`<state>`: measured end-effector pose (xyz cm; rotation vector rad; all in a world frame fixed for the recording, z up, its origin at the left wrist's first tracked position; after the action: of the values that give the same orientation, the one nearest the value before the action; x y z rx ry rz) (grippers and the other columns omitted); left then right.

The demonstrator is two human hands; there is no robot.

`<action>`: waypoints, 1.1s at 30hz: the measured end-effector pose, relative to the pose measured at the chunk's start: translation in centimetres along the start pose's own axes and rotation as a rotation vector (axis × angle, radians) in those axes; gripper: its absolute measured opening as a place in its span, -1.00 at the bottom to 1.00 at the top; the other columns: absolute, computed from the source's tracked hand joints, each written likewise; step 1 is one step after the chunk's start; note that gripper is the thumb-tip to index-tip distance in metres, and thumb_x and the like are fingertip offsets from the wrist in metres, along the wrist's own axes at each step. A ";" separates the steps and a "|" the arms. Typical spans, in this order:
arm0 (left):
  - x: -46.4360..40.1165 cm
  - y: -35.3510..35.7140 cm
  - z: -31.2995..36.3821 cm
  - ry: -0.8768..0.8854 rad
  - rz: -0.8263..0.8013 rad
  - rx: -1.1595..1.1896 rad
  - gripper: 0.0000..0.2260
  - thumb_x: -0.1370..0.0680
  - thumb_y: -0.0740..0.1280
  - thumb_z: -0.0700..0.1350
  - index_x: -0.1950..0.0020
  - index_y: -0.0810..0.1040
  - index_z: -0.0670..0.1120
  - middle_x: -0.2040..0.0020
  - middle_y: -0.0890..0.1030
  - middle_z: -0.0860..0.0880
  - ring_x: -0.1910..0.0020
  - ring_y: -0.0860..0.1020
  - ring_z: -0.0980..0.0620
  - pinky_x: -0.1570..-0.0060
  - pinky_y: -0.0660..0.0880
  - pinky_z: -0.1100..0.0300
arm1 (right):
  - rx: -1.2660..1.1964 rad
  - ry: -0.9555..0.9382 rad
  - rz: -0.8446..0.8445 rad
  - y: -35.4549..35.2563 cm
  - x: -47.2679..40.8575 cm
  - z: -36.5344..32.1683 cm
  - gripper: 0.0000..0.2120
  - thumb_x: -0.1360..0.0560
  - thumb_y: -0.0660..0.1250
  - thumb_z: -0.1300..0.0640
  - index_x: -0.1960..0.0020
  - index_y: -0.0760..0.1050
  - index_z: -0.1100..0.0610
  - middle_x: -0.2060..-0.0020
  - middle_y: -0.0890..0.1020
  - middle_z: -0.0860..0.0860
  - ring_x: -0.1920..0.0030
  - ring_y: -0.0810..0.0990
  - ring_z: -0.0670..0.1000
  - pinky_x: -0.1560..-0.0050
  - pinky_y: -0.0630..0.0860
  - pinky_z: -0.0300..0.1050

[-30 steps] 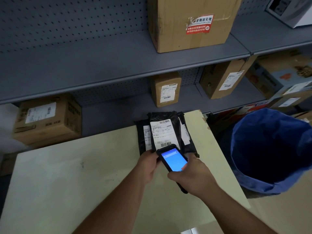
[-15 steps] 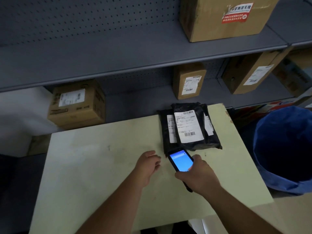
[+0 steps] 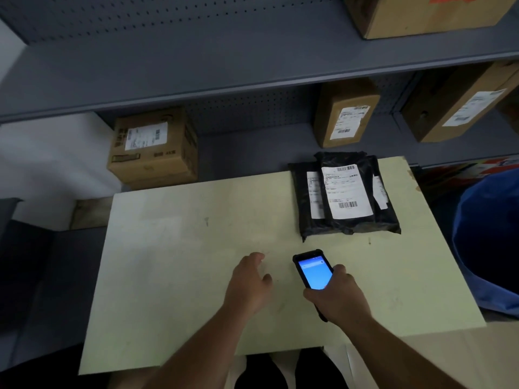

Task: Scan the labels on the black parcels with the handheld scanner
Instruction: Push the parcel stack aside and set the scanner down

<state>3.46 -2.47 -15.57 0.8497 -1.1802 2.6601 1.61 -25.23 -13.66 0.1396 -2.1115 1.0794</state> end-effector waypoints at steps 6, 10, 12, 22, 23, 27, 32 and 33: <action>1.0 -0.2 -1.8 0.074 0.041 -0.290 -0.47 -0.62 0.30 0.04 -0.59 0.30 0.05 -0.53 0.37 0.02 -0.49 0.35 -0.04 -0.42 0.41 0.02 | 0.023 0.038 0.009 3.1 0.3 0.8 -0.41 -0.40 0.52 -0.12 -0.25 0.31 0.08 -0.06 0.51 0.03 -0.02 0.63 0.14 -0.09 0.71 0.21; 1.2 -0.2 -4.1 0.022 0.036 -0.338 -0.43 -0.62 0.28 0.06 -0.61 0.24 0.03 -0.56 0.33 -0.01 -0.54 0.29 -0.07 -0.44 0.37 0.01 | 0.002 0.058 0.017 4.8 0.3 1.2 -0.37 -0.43 0.54 -0.09 -0.33 0.31 0.12 -0.10 0.47 0.05 -0.05 0.64 0.16 -0.05 0.72 0.19; 1.3 -0.1 -4.9 0.012 0.042 -0.342 -0.42 -0.62 0.28 0.07 -0.62 0.23 0.03 -0.56 0.33 -0.02 -0.53 0.29 -0.07 -0.44 0.36 0.01 | -0.008 0.066 0.025 5.4 0.2 1.2 -0.38 -0.44 0.52 -0.09 -0.33 0.31 0.12 -0.11 0.48 0.06 -0.05 0.65 0.19 -0.04 0.72 0.20; 1.5 0.0 -6.9 -0.017 0.048 -0.293 -0.36 -0.62 0.32 0.06 -0.64 0.15 -0.01 -0.54 0.35 -0.03 -0.52 0.33 -0.07 -0.45 0.35 0.00 | 0.045 0.108 0.034 7.9 -0.2 1.7 -0.31 -0.46 0.52 -0.16 -0.38 0.27 0.10 -0.18 0.52 0.07 -0.15 0.64 0.19 -0.15 0.67 0.19; 1.5 0.1 -7.1 -0.018 0.047 -0.292 -0.36 -0.62 0.32 0.06 -0.64 0.15 -0.01 -0.54 0.35 -0.03 -0.52 0.33 -0.07 -0.44 0.35 0.00 | 0.099 0.114 0.048 7.9 -0.2 1.7 -0.30 -0.46 0.51 -0.20 -0.40 0.27 0.09 -0.23 0.55 0.07 -0.21 0.62 0.18 -0.19 0.63 0.16; 1.6 0.4 -7.8 -0.022 0.041 -0.295 -0.36 -0.61 0.32 0.05 -0.64 0.16 -0.02 -0.53 0.37 -0.03 -0.50 0.35 -0.08 -0.43 0.35 0.00 | 0.191 0.116 0.093 8.3 -0.4 1.7 -0.26 -0.47 0.50 -0.25 -0.44 0.26 0.09 -0.31 0.55 0.06 -0.30 0.55 0.14 -0.23 0.57 0.14; 1.9 0.7 -9.0 -0.040 0.026 -0.268 -0.36 -0.59 0.32 -0.01 -0.64 0.18 -0.03 -0.50 0.40 -0.04 -0.47 0.39 -0.10 -0.41 0.36 -0.02 | 0.173 0.120 0.120 9.3 -0.3 1.8 -0.17 -0.46 0.54 -0.23 -0.50 0.25 0.14 -0.34 0.46 0.09 -0.34 0.50 0.15 -0.22 0.60 0.15; 1.9 0.7 -9.2 -0.042 0.024 -0.268 -0.36 -0.59 0.32 -0.01 -0.64 0.18 -0.03 -0.50 0.40 -0.05 -0.46 0.39 -0.10 -0.41 0.36 -0.02 | 0.169 0.124 0.124 9.4 -0.3 1.8 -0.17 -0.46 0.54 -0.22 -0.50 0.25 0.15 -0.34 0.45 0.09 -0.34 0.50 0.15 -0.21 0.60 0.15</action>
<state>-2.50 3.37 -20.02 0.8523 -1.5211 2.4350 -3.04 -20.64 -20.62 0.0219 -1.9381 1.3061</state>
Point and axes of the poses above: each hand's wrist, its own x-axis away from the middle knuckle, its own y-axis out of the palm, z = x × y, the point moved 7 cm from there along -x, towards the middle knuckle
